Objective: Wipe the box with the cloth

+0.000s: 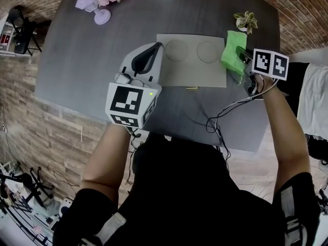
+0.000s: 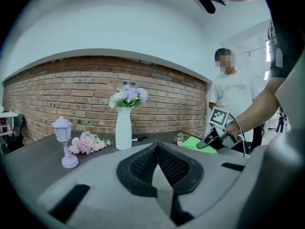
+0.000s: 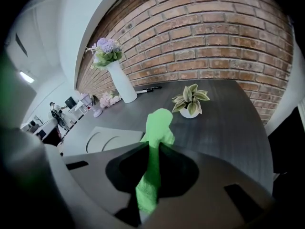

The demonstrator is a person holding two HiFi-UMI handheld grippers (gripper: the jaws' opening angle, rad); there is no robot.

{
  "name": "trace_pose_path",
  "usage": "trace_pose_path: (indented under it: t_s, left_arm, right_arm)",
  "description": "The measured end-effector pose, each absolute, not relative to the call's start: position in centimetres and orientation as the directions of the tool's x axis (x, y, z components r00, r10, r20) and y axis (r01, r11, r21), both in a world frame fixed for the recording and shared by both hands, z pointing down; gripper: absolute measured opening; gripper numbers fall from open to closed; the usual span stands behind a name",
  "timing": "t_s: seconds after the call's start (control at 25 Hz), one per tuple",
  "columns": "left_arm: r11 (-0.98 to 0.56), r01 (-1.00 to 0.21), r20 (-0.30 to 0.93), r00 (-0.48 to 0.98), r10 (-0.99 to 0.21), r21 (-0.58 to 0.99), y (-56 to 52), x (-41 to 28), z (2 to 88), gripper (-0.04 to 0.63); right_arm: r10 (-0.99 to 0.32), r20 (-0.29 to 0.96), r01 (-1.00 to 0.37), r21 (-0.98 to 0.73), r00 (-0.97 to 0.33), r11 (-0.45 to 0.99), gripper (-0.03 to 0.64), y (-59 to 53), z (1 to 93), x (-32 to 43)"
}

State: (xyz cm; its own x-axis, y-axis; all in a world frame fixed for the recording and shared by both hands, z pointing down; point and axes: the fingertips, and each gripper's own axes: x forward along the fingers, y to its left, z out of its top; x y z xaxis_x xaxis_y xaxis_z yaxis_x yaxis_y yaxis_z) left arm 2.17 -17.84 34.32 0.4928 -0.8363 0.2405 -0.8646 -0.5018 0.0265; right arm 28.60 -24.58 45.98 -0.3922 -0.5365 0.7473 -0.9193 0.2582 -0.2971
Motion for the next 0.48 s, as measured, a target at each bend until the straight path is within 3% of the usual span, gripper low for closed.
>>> trace_pose_path:
  t_s: [0.48]
  left_arm:
    - [-0.509,-0.861,0.214,0.501,-0.839,0.018,-16.1,-0.5,33.0,0.009]
  right_arm:
    - [-0.562,0.680,-0.882,-0.367,-0.471,0.296,0.038,-22.6,41.3,23.5]
